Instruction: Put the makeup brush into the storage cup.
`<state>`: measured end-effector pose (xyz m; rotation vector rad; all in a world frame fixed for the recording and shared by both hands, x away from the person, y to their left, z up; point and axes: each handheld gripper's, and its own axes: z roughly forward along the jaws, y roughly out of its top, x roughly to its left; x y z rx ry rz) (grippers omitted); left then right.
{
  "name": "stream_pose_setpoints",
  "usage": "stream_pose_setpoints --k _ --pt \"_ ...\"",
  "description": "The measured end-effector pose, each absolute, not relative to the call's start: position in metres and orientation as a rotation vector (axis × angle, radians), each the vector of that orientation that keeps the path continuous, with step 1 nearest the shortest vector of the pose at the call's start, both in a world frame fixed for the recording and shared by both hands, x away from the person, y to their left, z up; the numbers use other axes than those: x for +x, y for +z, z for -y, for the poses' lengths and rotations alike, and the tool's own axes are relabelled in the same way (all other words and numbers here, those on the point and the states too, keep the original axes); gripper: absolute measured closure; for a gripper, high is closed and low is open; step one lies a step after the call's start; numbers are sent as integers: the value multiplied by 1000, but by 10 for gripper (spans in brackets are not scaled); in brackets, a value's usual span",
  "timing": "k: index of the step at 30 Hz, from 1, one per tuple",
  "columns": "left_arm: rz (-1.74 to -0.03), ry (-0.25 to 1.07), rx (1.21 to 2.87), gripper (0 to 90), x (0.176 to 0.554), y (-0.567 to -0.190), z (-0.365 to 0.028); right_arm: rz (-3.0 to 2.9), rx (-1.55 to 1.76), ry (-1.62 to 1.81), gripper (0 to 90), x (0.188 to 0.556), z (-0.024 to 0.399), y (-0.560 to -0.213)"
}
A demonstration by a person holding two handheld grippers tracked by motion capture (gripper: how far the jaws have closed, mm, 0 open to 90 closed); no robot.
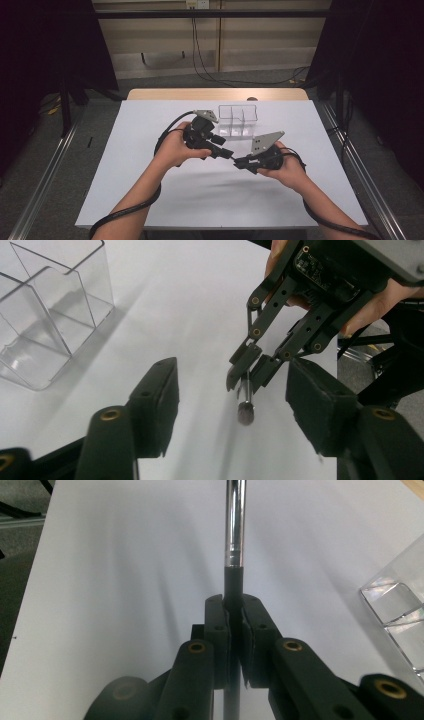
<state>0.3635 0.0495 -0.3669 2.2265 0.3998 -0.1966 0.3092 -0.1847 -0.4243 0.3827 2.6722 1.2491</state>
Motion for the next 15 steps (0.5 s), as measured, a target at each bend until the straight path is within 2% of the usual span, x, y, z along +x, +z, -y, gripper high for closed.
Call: stream_pose_setpoints --k 7,15 --pt "-393 -150 2166 181 363 -371 -55 -2649 426 1287 835 310 187 -424" --pt "-386 -89 2090 89 364 -377 -62 -2600 490 1372 835 311 192 -425"
